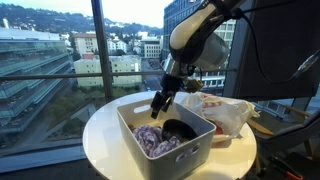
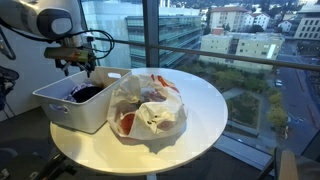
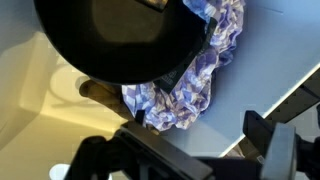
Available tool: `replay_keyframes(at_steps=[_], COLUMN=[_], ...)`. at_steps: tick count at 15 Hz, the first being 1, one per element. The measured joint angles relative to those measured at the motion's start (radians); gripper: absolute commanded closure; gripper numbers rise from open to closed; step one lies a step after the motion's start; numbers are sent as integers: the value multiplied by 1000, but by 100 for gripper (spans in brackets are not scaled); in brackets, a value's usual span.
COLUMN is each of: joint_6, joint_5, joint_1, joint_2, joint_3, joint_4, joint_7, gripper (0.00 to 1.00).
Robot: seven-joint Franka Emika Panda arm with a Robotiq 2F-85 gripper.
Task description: Take the plush toy and the black bowl out of the basket and put it into the carrier bag
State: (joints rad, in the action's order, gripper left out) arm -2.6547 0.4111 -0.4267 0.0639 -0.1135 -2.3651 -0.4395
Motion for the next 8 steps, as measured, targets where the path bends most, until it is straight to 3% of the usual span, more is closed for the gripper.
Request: replay_keyframes(at_steps=[4, 8], joint_6=[-28, -83], joint_5=[-5, -5], joint_1=[72, 100], joint_2=[14, 34], joint_3=[-62, -94], joint_4=[-3, -23], joint_7=[155, 329], gripper=[0, 0])
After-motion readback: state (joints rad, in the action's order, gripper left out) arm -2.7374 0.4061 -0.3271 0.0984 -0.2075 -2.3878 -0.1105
